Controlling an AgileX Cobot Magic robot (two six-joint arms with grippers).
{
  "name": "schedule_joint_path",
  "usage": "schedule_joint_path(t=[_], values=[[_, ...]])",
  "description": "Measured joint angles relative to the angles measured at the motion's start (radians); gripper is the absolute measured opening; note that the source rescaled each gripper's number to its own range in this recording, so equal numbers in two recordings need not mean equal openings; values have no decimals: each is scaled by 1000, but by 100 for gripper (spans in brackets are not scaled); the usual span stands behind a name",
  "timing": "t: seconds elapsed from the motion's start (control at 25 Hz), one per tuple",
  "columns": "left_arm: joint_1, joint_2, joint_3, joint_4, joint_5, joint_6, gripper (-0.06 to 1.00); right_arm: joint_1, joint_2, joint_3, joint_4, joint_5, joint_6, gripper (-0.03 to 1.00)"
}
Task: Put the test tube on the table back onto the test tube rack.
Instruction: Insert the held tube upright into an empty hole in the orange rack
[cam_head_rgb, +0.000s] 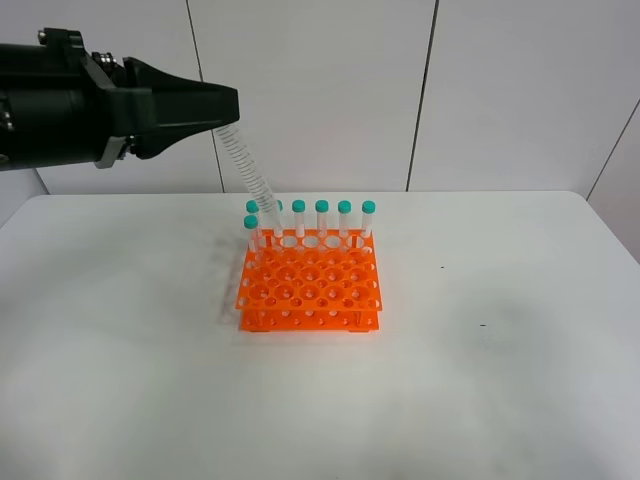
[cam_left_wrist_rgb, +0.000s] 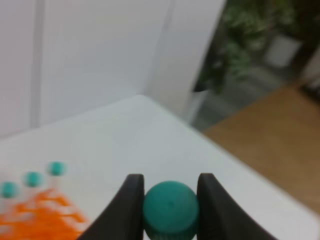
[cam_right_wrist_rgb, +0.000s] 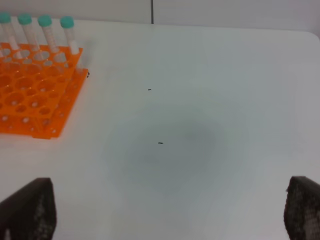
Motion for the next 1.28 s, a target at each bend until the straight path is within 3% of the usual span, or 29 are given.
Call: schedule_joint_path(t=[0.12,0.24,0.36,0.48,0.56,0.68,0.92,1.04,1.28], values=[[0,-2,0,179,-58,-27,0,0,0,0,0,0,0,100],[0,-1,0,506,-106,-201,0,0,0,0,0,0,0,100],[0,6,0,920,-163,-549,0,0,0,0,0,0,0,100],[0,42,0,1210,-250,-865,0,0,0,0,0,0,0,100],[0,82,0,1318,-319,-1005,0,0,0,0,0,0,0,100],[0,164,0,1375,-444,-1120,0,0,0,0,0,0,0,100],[-5,343,0,1387,-691,-1224,0,0,0,0,1,0,0,100],[-31,403,0,1429,-749,-1235,0,0,0,0,2,0,0,100],[-137,516,-15,1468,-761,-1250,0,0,0,0,2,0,0,100]])
